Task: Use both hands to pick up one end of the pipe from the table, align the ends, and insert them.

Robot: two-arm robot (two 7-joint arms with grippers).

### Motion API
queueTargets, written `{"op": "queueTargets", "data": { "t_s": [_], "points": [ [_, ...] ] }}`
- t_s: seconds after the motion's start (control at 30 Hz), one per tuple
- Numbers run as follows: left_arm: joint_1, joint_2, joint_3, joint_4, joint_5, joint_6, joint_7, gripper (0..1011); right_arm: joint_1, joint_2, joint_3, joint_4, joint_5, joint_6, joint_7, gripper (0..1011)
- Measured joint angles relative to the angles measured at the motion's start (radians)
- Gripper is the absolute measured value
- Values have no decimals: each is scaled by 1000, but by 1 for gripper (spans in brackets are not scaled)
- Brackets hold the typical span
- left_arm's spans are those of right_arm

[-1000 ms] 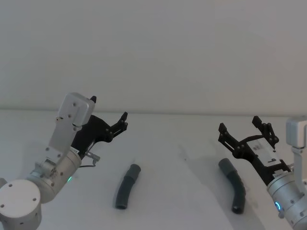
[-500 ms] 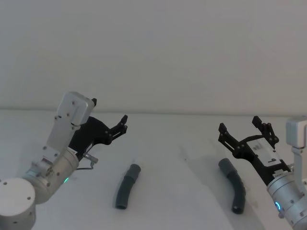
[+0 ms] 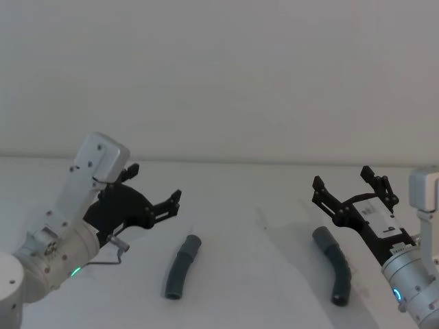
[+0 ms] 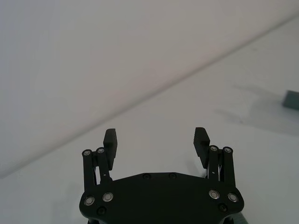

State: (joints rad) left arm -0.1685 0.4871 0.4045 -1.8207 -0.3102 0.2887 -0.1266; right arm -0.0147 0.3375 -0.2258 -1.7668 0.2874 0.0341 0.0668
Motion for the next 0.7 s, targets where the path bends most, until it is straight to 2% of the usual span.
{"op": "queueTargets", "data": {
  "t_s": [0.37, 0.7],
  "points": [
    [19, 55, -13, -97, -84, 183, -94, 1001, 0, 0, 0, 0, 0, 0, 0, 1001],
    [5, 65, 8, -132, -124, 290, -134, 1001, 0, 0, 0, 0, 0, 0, 0, 1002]
  ]
}}
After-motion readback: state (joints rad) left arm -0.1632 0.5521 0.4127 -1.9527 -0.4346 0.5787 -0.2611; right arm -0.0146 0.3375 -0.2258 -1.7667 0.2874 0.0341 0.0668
